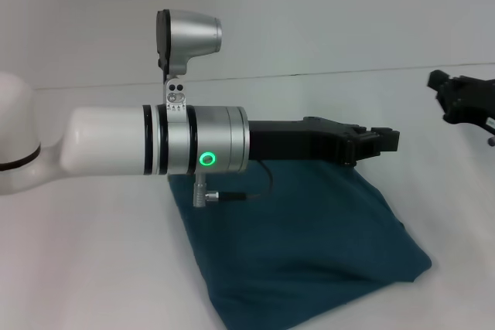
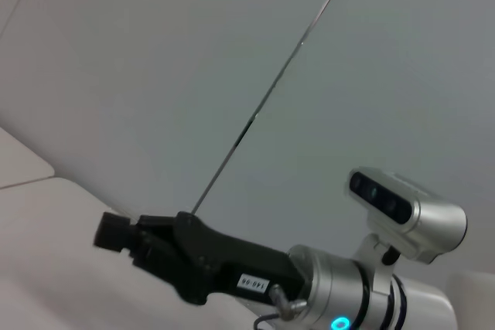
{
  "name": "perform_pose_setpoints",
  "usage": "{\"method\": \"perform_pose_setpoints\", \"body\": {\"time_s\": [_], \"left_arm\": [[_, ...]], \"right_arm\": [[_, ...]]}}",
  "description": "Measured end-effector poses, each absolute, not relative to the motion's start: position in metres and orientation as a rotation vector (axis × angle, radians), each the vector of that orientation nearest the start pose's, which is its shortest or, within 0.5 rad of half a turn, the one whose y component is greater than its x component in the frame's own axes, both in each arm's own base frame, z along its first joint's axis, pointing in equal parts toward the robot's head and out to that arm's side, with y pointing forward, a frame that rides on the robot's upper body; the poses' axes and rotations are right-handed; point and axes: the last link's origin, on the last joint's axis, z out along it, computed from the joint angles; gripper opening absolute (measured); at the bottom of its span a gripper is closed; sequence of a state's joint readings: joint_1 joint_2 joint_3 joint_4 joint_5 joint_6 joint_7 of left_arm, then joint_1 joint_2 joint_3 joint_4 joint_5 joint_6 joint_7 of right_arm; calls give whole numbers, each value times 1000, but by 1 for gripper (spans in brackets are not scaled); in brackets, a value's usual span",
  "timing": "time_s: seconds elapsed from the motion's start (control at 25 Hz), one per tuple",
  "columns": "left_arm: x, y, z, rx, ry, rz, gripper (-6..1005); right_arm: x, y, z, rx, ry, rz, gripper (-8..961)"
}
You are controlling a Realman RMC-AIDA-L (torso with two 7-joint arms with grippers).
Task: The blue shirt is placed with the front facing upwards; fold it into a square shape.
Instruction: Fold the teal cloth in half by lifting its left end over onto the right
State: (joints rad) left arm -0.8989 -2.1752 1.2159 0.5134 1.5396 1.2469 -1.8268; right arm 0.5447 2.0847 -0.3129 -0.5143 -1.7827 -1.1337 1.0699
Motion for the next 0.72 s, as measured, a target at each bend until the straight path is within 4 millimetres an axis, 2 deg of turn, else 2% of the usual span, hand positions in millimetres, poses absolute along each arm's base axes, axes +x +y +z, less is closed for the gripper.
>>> {"method": "perform_pose_setpoints", "body": {"time_s": [0.24,0.48,0.72], "left_arm": [[-84,376,-98,-2894,-974,-953,82],[-103,377,-90,-2801,-1078,-1021,105],[-137,369,-81,-2721,-1125,-1005,363]], "right_arm": [[328,373,55,-1960,686,688,-1],[331,368,50,-1967,734,702,37],[327,366,59,-2041,823,734,75]]}}
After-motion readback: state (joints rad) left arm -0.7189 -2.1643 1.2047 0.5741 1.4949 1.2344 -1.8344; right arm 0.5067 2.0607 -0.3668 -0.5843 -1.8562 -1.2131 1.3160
